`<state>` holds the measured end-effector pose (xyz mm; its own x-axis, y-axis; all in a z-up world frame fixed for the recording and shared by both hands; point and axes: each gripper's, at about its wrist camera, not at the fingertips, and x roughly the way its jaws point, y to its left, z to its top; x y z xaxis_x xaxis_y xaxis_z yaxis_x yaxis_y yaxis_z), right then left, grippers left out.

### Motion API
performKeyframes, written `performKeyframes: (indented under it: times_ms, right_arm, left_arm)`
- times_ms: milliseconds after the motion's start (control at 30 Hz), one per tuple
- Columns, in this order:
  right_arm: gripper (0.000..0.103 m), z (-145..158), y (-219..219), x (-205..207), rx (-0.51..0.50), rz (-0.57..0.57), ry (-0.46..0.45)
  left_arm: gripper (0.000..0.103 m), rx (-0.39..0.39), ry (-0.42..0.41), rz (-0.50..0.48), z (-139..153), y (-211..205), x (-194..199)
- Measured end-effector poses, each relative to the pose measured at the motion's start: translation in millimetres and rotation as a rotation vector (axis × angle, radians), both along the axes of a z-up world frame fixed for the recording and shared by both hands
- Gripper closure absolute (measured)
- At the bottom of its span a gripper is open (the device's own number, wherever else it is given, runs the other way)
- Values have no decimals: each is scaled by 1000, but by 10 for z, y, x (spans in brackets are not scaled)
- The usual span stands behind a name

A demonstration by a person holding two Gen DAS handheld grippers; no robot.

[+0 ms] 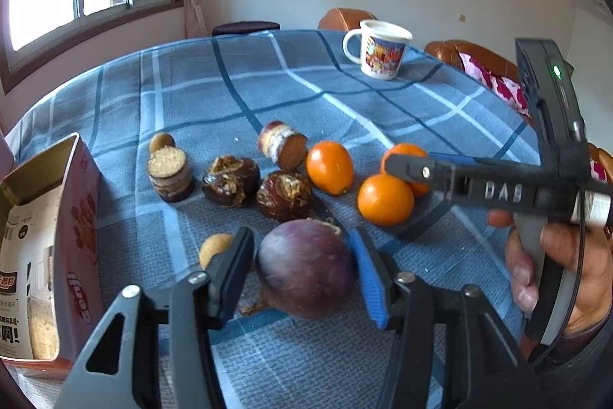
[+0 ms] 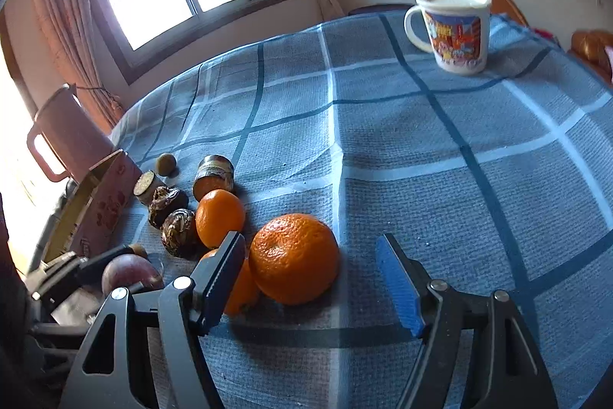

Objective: Organize fruits
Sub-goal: 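Grasp the purple passion fruit with the left tool while the right tool grasps an orange, then carry the passion fruit with the left tool while the right tool carries the orange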

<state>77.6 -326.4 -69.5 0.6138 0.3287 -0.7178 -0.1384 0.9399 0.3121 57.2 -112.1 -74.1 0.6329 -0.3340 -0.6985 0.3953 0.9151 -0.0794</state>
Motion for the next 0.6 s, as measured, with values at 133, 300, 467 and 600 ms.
performKeyframes:
  times_ms: [133,300,467,600]
  right_arm:
    - [43,-14,4,32,26,20,15]
    - [55,0,-2,21,56,46,9]
    - [55,42,56,-39,25,50,-25]
    - [55,88,76,-93,6,50,-67]
  left_arm:
    - [50,18,14,-25,-46,-59,-14]
    - [51,-24,21,-31,-43,1,-20]
    - [51,-32,-33,-37,10,6,-113]
    - [51,-70,-60,-24,46,93,-144]
